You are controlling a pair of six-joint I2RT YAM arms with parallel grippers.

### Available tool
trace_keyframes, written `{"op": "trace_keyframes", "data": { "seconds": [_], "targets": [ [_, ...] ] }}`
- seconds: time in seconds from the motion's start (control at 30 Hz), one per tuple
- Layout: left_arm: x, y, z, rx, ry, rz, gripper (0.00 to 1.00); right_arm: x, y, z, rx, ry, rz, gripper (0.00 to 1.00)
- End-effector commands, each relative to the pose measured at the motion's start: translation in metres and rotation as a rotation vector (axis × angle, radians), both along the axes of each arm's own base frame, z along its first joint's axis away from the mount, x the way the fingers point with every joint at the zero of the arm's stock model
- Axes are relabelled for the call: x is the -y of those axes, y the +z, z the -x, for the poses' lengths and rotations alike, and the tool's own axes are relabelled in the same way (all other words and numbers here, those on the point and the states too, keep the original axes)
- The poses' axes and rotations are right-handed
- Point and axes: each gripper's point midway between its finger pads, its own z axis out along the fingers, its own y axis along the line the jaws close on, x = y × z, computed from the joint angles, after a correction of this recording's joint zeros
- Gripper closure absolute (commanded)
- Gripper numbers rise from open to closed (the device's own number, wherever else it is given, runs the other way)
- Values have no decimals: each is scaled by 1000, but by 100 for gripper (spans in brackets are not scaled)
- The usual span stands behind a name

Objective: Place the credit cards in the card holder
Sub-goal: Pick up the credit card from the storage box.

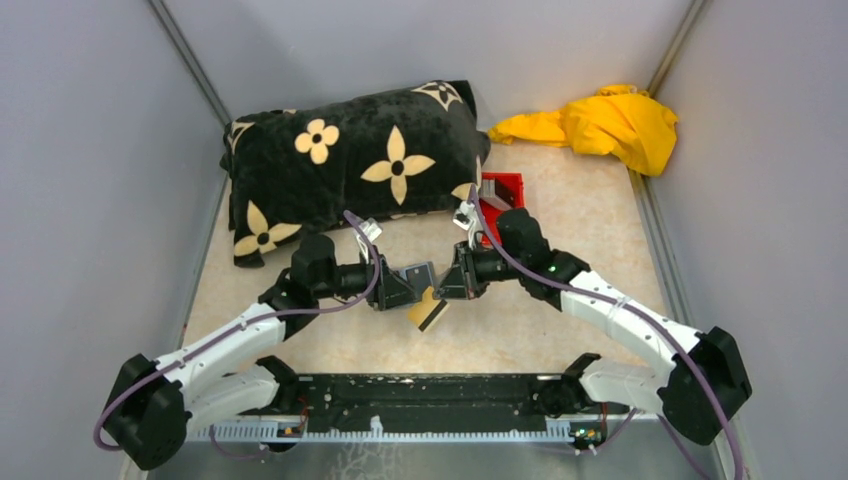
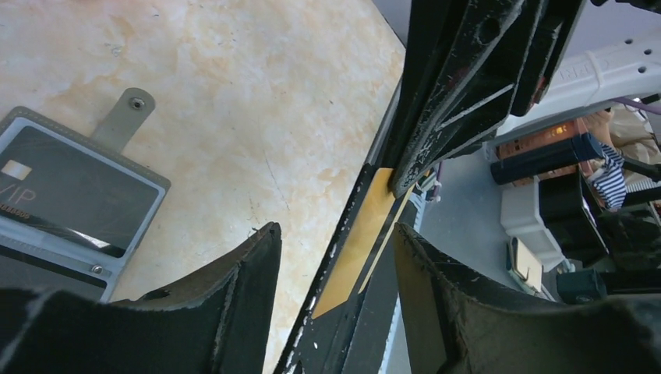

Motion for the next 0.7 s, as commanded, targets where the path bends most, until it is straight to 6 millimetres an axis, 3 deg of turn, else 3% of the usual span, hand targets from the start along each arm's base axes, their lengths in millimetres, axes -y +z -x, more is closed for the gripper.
{"op": "trace_keyframes", "data": {
  "seconds": [0.0, 0.53, 0.67],
  "targets": [
    [3, 7, 11, 20, -77, 47, 40, -11, 16, 0, 35, 40, -71, 100],
    [9, -6, 22, -57, -159, 45, 64, -17, 21, -11, 24, 73, -93, 100],
    [10, -9, 23, -71, -175, 45, 76, -15, 17, -14, 15, 76, -91, 100]
  ]
}}
